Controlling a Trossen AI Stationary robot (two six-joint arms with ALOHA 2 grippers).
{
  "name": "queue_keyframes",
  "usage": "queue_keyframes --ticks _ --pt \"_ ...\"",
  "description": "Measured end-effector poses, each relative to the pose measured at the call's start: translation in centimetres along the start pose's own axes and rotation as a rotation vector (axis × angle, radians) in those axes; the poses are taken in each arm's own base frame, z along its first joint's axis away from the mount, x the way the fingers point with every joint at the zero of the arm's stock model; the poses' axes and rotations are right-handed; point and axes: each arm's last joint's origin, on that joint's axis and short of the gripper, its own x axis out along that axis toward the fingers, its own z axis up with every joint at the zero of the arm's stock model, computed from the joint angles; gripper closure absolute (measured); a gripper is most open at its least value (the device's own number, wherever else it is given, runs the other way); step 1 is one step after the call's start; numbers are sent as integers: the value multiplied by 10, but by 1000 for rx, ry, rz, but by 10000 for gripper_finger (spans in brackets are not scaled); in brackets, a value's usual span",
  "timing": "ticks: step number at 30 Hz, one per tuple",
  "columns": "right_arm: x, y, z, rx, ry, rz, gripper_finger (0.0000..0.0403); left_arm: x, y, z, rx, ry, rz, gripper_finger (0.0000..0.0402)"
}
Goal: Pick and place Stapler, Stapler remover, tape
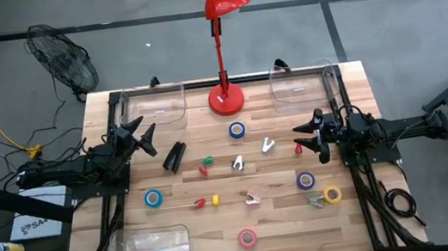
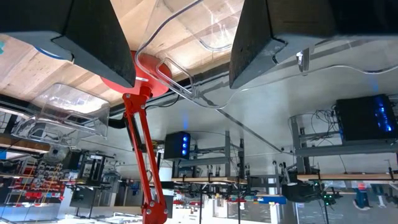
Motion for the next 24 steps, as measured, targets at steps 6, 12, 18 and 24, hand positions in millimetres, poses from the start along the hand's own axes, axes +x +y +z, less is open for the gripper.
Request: queue_keyframes --ticks 6,12,18,24 --pt "0 1 1 106 4 15 196 0 0 0 0 0 0 147" --pt "-6 3 20 295 40 -100 196 0 0 0 0 0 0 147" --pt "-13 9 40 382 244 -212 196 0 0 0 0 0 0 147" --pt "-6 21 68 495 445 -314 197 0 0 0 0 0 0 147"
